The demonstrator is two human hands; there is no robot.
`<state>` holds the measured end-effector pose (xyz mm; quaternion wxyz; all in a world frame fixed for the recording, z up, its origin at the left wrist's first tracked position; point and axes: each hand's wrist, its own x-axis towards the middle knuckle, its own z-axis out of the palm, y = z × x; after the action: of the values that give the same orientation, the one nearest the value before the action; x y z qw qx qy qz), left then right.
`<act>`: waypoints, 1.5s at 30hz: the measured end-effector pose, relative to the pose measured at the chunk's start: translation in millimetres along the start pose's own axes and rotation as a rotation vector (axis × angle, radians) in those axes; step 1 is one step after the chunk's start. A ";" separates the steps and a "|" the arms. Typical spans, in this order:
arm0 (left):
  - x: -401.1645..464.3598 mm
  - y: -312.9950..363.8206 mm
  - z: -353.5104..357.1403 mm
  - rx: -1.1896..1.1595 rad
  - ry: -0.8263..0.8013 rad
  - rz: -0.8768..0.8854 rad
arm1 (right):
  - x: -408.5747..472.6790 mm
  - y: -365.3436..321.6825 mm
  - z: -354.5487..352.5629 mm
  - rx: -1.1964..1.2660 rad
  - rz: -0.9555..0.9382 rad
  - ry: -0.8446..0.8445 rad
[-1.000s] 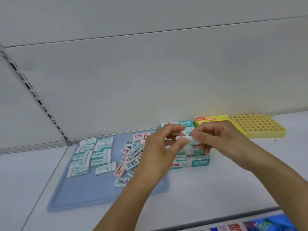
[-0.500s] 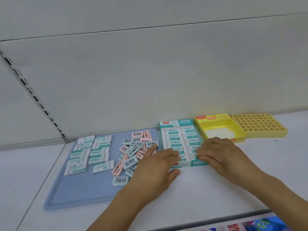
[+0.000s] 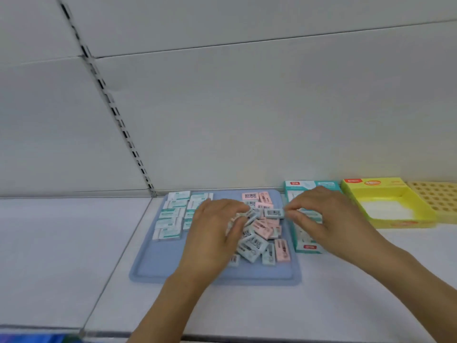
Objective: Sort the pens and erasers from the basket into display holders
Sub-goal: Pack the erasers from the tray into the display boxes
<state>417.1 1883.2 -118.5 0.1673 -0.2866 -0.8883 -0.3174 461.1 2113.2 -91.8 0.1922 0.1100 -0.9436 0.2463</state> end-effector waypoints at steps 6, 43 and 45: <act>-30.6 -85.5 -63.4 0.292 -0.084 -0.410 | 54.7 -82.1 59.9 -0.044 -0.236 -0.306; 30.9 28.4 -4.7 -1.129 -0.140 -0.674 | 33.0 75.4 2.1 0.030 0.354 -0.086; 31.1 30.1 -4.0 -1.184 -0.142 -0.672 | 33.6 75.2 1.9 0.010 0.357 -0.094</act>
<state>411.8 1912.2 -86.5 -0.1838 -0.0584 -0.6147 -0.7648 407.4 2172.7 -111.1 0.1003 -0.0469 -0.9548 0.2758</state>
